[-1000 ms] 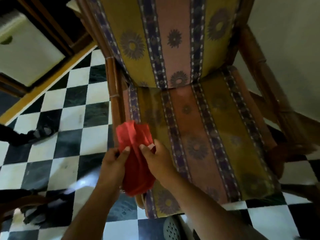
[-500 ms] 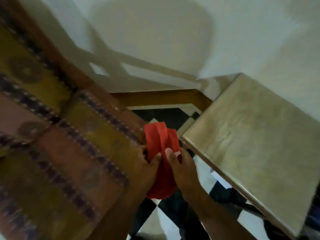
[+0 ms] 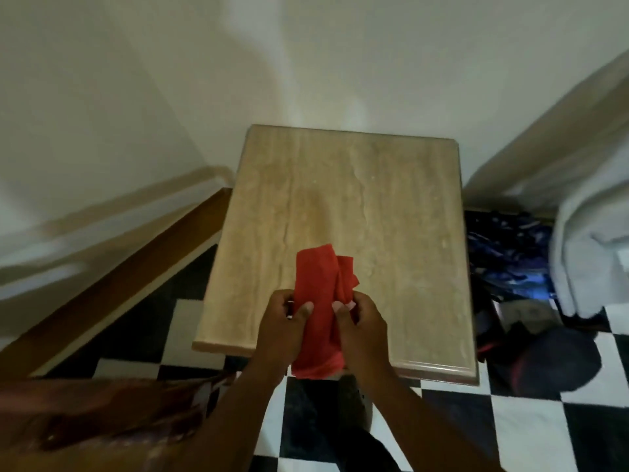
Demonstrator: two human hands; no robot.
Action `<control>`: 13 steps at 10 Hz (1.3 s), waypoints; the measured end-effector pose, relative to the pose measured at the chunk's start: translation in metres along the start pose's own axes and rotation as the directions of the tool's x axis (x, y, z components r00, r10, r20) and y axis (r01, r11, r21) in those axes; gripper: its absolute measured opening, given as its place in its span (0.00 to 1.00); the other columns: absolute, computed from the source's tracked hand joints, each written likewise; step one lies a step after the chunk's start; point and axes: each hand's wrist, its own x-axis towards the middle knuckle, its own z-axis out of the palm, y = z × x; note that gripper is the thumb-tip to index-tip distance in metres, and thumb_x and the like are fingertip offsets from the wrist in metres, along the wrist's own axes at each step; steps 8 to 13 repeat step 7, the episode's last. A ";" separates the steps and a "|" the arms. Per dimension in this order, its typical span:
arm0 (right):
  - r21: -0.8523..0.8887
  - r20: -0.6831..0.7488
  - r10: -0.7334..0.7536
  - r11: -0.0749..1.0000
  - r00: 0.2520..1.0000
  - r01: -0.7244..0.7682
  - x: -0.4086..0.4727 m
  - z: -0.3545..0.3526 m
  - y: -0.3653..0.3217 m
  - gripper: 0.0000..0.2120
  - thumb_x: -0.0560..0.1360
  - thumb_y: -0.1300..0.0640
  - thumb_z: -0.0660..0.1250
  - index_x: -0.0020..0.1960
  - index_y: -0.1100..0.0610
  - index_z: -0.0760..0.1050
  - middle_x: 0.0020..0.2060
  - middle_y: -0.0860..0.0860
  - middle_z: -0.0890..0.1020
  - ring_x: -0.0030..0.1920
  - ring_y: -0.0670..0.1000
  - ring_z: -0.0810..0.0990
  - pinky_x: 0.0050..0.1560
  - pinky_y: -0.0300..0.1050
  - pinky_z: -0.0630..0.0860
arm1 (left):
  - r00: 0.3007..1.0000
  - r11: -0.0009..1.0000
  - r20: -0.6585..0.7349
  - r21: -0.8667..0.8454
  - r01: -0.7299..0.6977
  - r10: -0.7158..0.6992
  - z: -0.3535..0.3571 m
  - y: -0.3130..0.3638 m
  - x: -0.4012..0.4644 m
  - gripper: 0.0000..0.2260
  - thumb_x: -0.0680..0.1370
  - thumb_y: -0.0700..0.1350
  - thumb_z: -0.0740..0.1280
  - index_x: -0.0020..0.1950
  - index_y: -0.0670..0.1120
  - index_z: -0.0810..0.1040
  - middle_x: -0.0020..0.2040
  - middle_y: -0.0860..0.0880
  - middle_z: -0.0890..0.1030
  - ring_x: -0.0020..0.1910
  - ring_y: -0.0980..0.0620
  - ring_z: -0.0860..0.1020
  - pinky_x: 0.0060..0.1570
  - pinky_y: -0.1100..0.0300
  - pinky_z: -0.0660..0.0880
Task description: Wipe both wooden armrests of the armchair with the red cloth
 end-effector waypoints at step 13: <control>-0.630 0.101 0.036 0.776 0.994 0.036 0.035 -0.075 -0.012 0.31 0.77 0.42 0.65 0.75 0.55 0.62 0.70 0.58 0.70 0.67 0.59 0.71 0.63 0.53 0.71 | 0.983 0.638 0.157 0.748 -0.180 0.093 -0.034 0.051 0.026 0.35 0.78 0.61 0.66 0.80 0.49 0.58 0.79 0.46 0.65 0.78 0.44 0.63 0.75 0.47 0.63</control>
